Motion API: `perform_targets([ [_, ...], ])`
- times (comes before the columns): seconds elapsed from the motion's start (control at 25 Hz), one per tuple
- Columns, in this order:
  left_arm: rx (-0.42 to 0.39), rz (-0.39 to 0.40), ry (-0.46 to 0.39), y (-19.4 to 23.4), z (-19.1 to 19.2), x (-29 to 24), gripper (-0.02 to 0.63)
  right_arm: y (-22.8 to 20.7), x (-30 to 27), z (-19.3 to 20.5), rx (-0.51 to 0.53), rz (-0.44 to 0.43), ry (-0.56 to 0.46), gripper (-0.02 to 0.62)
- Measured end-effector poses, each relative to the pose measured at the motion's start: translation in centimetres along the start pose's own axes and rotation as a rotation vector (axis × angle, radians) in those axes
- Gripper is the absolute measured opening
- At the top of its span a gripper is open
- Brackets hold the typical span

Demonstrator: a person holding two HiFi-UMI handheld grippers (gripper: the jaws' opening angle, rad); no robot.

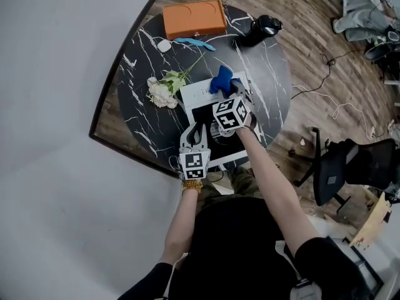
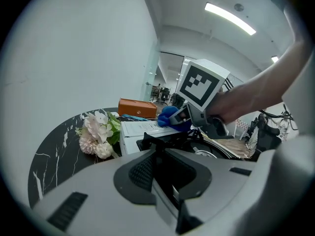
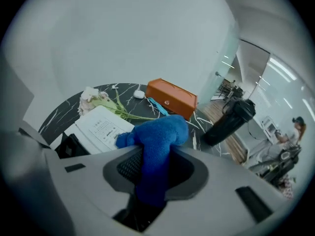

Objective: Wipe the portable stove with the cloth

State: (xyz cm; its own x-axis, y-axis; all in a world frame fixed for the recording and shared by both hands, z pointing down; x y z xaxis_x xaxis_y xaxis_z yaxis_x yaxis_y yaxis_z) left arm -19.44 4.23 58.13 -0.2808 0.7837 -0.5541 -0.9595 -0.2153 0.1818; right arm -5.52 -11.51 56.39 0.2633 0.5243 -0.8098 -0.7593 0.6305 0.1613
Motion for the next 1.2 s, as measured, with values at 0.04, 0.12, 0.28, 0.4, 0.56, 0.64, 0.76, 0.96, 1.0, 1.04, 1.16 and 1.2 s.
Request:
perform_targets([
  [0.04,-0.003,0.001,0.0,0.1,0.0,-0.1,0.055,0.7,-0.2,-0.6,0.034,-0.027,-0.001,0.097],
  [0.12,-0.007,-0.003,0.001,0.3,0.1,-0.2,0.055,2.6,-0.6,-2.0,0.101,-0.116,-0.004,0.097],
  [0.28,-0.008,-0.003,0.009,0.3,0.2,-0.2,0.055,7.4,-1.4,-4.7,0.198,-0.271,0.003,0.097],
  [0.4,-0.033,0.012,0.018,0.2,0.2,-0.2,0.051,9.0,-1.6,-5.9,0.142,-0.336,0.02,0.098],
  [0.56,-0.069,0.046,0.023,-0.1,-0.1,-0.1,0.048,8.9,-1.4,-6.3,-0.027,-0.548,0.021,0.103],
  [0.64,-0.087,0.056,0.033,0.0,-0.1,0.1,0.048,7.7,-0.8,-5.6,-0.124,-0.61,-0.031,0.106],
  [0.76,-0.097,0.076,0.047,0.2,-0.2,0.5,0.048,2.5,1.2,-3.7,-0.19,-0.476,-0.101,0.106],
  [0.96,-0.081,0.099,0.043,0.4,-0.2,1.0,0.048,-7.3,3.3,0.8,-0.029,-0.185,0.101,0.107],
  [1.0,-0.084,0.098,0.043,0.3,-0.1,1.0,0.048,-8.1,3.0,1.6,0.027,-0.171,0.164,0.107],
  [1.04,-0.09,0.094,0.045,0.3,-0.1,1.0,0.048,-8.4,2.6,2.3,0.077,-0.171,0.217,0.106],
  [1.16,-0.105,0.093,0.051,0.1,0.1,1.1,0.048,-7.3,1.5,3.2,0.2,-0.168,0.287,0.103],
  [1.2,-0.105,0.098,0.051,0.2,0.1,1.0,0.048,-6.8,1.3,3.0,0.253,-0.155,0.302,0.1],
])
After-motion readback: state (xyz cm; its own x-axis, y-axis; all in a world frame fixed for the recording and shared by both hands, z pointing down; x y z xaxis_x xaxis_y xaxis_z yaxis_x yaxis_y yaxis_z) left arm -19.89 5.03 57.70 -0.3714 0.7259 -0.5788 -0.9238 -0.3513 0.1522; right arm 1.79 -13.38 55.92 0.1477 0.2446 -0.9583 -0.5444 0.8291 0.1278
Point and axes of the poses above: the fingertips, and each gripper's own axes: x backward along the fingers, y to its left, z out of its underside, the point moved 10 cm from there along x, backward along the fingers, and after that the axes turned 5 degrees about -z, right-handed, at the moved point
